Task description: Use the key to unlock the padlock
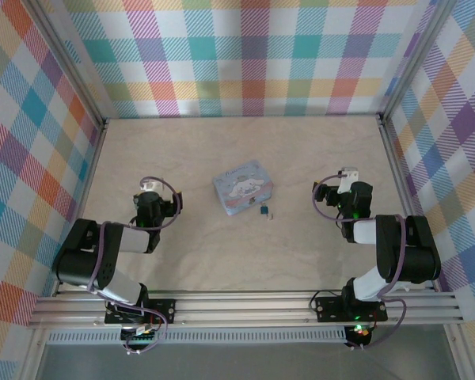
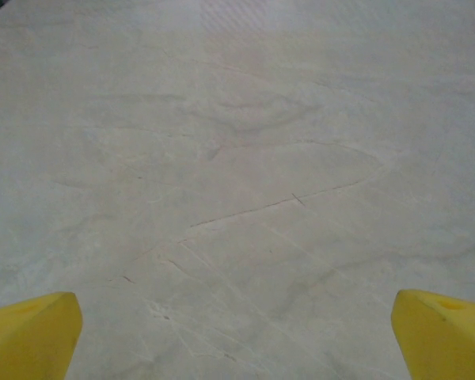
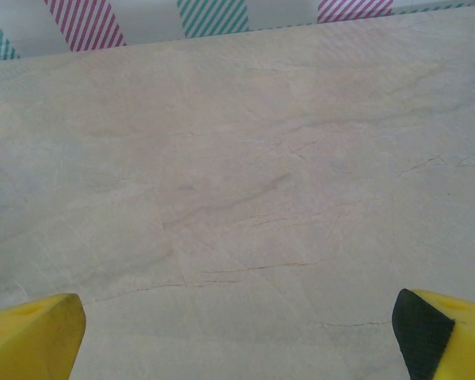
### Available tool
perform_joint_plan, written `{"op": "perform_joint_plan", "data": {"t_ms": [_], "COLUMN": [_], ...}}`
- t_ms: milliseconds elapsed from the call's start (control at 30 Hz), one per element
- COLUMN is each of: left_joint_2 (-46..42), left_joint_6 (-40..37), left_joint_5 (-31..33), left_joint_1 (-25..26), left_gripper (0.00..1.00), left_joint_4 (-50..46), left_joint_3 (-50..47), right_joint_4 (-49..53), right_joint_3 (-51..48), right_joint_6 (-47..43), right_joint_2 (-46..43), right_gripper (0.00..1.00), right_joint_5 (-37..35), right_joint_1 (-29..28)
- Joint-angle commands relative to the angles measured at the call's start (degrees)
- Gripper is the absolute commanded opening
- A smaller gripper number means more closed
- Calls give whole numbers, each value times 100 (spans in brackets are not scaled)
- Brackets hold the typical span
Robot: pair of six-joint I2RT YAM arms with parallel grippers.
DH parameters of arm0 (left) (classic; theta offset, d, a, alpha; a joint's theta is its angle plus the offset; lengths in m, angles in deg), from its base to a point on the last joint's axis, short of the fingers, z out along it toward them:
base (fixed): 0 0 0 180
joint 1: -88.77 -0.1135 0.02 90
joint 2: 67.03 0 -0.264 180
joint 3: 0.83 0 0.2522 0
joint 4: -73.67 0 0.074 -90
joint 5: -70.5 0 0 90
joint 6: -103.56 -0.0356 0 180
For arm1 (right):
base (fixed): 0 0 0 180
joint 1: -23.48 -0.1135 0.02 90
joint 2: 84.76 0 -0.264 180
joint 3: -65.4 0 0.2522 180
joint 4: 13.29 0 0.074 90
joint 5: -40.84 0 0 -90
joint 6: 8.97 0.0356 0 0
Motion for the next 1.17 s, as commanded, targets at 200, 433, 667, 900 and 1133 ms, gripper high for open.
{"op": "perform_joint_plan", "data": {"t_ms": [200, 433, 667, 900, 1133], "left_joint_2": [133, 125, 121, 120, 119], "left_joint_6": [134, 122, 123, 123, 119], "left_joint_5": [-598, -624, -630, -629, -629], "left_joint_1": [-422, -422, -423, -421, -423], "left_gripper": [100, 100, 100, 100, 100], "left_joint_4": [-81, -105, -108, -108, -105], "left_joint_3": [443, 451, 451, 452, 443], "right_joint_4": [-36, 25, 24, 40, 103], "right_joint_3": [74, 109, 109, 126, 154], "right_joint_6": [-15, -61, -53, -70, -147], "right_joint_2": [-3, -3, -7, 6, 6], "right_gripper": [100, 100, 100, 100, 100], "right_joint_5": [56, 3, 3, -16, -243], "right_joint_1": [1, -47, -48, -57, -183]}}
